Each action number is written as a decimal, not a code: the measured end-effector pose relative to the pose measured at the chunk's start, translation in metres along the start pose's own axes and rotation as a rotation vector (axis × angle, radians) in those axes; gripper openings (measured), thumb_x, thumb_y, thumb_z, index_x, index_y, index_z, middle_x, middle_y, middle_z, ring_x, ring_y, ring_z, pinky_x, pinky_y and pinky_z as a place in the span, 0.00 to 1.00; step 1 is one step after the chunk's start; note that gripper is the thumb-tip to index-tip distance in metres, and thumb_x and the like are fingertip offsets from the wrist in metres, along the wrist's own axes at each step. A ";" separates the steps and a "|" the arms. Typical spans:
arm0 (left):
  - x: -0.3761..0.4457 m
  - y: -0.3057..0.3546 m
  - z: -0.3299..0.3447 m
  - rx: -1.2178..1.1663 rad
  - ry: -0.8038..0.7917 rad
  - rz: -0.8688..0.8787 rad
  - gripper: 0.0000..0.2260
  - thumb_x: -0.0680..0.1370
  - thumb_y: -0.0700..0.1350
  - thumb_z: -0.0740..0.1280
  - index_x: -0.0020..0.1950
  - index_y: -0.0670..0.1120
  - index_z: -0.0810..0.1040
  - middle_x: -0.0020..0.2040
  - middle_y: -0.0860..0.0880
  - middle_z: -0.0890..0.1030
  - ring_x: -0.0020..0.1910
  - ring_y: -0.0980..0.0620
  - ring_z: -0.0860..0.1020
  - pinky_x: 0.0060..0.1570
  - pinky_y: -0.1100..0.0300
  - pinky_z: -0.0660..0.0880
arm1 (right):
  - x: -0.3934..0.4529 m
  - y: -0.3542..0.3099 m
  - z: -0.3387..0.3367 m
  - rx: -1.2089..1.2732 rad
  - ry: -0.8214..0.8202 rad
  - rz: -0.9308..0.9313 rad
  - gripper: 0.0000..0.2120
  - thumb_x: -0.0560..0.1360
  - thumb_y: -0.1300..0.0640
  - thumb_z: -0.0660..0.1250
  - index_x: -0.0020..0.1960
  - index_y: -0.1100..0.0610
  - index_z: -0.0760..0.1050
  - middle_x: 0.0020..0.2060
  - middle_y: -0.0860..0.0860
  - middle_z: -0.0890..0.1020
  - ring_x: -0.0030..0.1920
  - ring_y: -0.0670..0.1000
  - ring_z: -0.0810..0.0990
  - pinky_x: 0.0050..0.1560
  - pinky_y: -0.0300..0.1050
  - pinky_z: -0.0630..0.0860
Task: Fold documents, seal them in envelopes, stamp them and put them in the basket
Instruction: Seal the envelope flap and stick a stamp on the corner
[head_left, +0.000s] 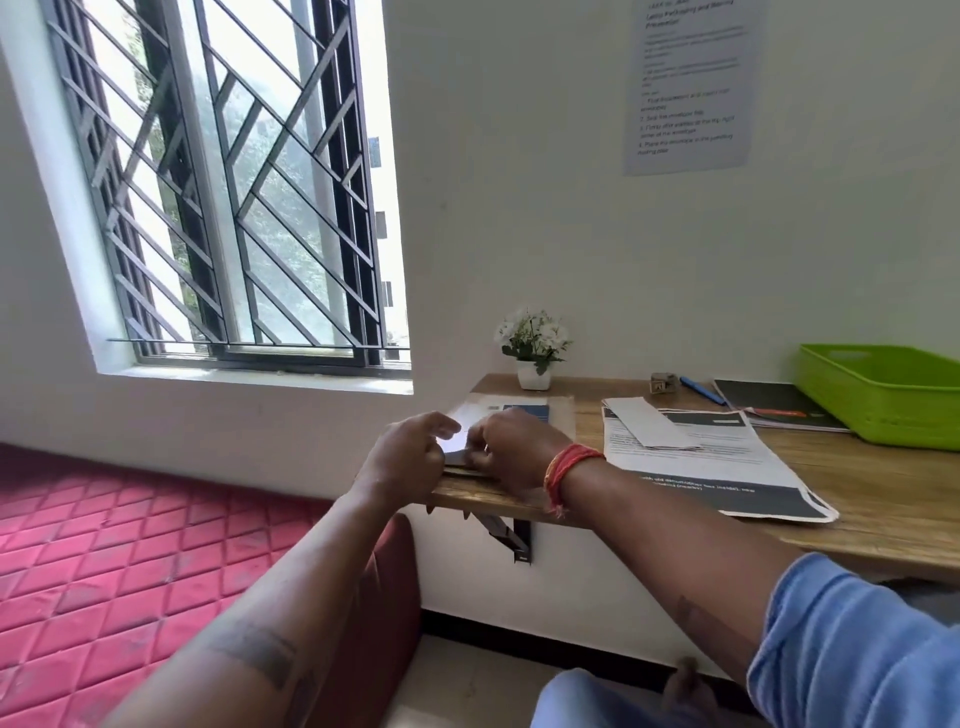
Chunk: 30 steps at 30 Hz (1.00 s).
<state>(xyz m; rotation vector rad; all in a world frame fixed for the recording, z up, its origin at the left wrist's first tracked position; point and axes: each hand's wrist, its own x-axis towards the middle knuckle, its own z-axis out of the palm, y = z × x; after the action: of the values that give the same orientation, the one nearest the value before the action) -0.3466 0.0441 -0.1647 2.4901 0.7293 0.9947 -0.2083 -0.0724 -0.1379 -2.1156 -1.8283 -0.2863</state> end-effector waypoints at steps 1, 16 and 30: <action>0.000 0.001 0.000 -0.018 0.032 0.004 0.20 0.72 0.35 0.60 0.55 0.52 0.84 0.52 0.56 0.86 0.53 0.58 0.82 0.59 0.63 0.75 | 0.001 0.000 -0.001 0.039 0.024 0.023 0.07 0.76 0.49 0.69 0.45 0.52 0.82 0.43 0.49 0.82 0.45 0.50 0.79 0.45 0.47 0.77; 0.005 0.042 -0.008 -0.220 0.504 0.127 0.10 0.79 0.51 0.69 0.58 0.50 0.78 0.54 0.53 0.77 0.49 0.52 0.80 0.49 0.56 0.77 | 0.018 -0.005 -0.040 0.810 0.337 0.269 0.09 0.74 0.51 0.73 0.41 0.54 0.77 0.32 0.50 0.81 0.31 0.53 0.80 0.38 0.56 0.82; 0.043 0.118 -0.034 -0.322 0.624 0.176 0.08 0.83 0.42 0.62 0.47 0.45 0.80 0.39 0.52 0.80 0.38 0.49 0.77 0.38 0.60 0.66 | 0.006 0.001 -0.121 0.882 0.571 0.021 0.09 0.77 0.56 0.69 0.57 0.50 0.80 0.41 0.51 0.87 0.42 0.50 0.87 0.48 0.52 0.83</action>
<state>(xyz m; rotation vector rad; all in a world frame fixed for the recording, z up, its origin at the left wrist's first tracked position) -0.3050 -0.0211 -0.0598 1.9878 0.4619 1.8307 -0.1985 -0.1119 -0.0235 -1.2634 -1.2474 -0.0400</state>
